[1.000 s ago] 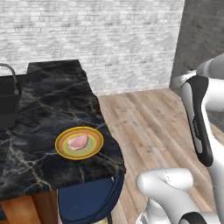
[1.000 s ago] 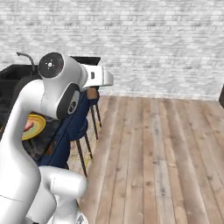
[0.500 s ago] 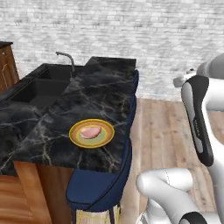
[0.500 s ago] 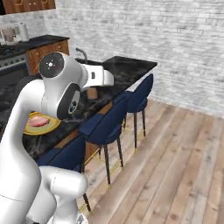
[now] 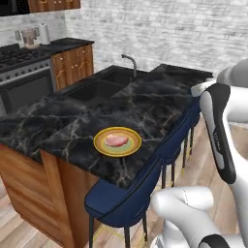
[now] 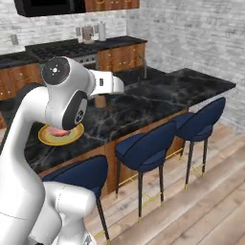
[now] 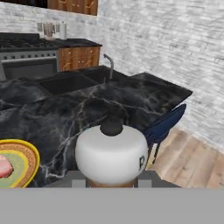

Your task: Retrieve the shaker from the cabinet and place it next the steak on a plate on the dining table.

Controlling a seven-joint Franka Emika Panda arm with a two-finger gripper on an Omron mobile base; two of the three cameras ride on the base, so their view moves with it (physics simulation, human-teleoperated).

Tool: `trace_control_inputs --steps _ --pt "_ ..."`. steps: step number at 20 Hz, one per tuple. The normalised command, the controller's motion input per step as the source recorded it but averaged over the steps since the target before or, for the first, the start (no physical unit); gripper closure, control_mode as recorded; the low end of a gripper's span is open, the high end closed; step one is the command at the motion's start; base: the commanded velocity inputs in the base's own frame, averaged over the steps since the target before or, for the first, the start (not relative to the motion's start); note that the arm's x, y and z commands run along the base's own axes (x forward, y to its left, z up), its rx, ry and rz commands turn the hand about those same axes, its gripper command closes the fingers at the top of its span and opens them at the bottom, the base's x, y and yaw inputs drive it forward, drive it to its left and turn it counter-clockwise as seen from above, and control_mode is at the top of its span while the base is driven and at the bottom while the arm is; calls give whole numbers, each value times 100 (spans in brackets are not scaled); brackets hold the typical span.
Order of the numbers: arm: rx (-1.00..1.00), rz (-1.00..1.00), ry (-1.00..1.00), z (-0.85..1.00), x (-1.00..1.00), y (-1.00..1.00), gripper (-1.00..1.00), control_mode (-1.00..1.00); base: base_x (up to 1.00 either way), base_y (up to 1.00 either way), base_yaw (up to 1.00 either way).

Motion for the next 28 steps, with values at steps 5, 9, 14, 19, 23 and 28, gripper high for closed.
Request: trace_control_inputs --steps 5,9,14,19,23,28 --pt "0 0 0 0 0 0 100 100 73 -46 58" --pt "0 0 0 0 0 0 100 100 68 -59 56" --pt "0 0 0 0 0 0 100 100 60 -65 54" --pt "0 0 0 0 0 0 100 100 58 -67 53" --pt "0 0 0 0 0 0 100 100 54 -70 52" --pt "0 0 0 0 0 0 100 100 51 -70 53"
